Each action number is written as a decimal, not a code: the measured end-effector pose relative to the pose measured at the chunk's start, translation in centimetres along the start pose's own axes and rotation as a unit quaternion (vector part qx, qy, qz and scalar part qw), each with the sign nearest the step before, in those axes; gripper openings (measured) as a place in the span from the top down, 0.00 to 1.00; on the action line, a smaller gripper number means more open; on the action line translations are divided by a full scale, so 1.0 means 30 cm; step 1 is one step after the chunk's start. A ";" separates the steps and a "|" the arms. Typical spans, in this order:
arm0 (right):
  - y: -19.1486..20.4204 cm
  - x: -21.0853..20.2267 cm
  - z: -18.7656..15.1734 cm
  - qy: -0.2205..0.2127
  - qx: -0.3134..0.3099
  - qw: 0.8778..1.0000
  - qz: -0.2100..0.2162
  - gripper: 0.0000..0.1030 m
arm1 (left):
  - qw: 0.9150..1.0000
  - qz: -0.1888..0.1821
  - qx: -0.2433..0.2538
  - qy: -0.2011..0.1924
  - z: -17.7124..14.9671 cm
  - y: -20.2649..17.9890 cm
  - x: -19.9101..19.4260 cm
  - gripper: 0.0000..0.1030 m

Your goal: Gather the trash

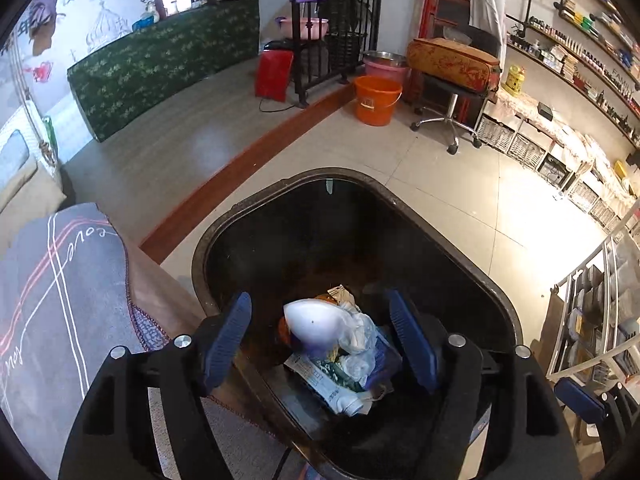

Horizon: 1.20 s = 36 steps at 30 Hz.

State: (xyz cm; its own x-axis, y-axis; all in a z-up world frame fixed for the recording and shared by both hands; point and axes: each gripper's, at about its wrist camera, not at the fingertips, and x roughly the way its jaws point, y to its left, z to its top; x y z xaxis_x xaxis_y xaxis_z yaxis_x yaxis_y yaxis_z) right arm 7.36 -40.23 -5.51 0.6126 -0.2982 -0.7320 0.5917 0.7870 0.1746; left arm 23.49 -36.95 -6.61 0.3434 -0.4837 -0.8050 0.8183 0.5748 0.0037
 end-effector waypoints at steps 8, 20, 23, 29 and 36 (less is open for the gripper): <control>0.001 -0.012 0.021 -0.009 0.000 1.000 -0.004 0.38 | 0.998 0.012 -0.044 -0.049 -0.042 0.092 -0.146 0.15; 0.227 -0.175 0.019 -0.125 -0.050 0.991 0.013 0.07 | 0.964 0.133 -0.110 -0.202 -0.360 0.322 -0.578 0.06; 0.321 -0.236 -0.003 -0.175 -0.074 0.982 0.011 0.05 | 0.952 0.159 -0.133 -0.224 -0.435 0.361 -0.665 0.06; 0.485 -0.311 -0.051 -0.231 -0.111 0.967 0.003 0.05 | 0.940 0.195 -0.177 -0.217 -0.527 0.421 -0.747 0.06; 0.574 -0.391 -0.126 -0.257 -0.111 0.960 0.029 0.05 | 0.914 0.247 -0.203 -0.250 -0.659 0.413 -0.854 0.06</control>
State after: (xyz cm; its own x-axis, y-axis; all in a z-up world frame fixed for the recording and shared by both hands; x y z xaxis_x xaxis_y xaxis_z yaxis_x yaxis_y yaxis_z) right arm 8.38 -21.14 3.61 0.8529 -0.4316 -0.2938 0.4565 0.8895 0.0185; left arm 15.71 -4.39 2.33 0.8757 -0.2818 -0.3920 0.3031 0.9529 -0.0079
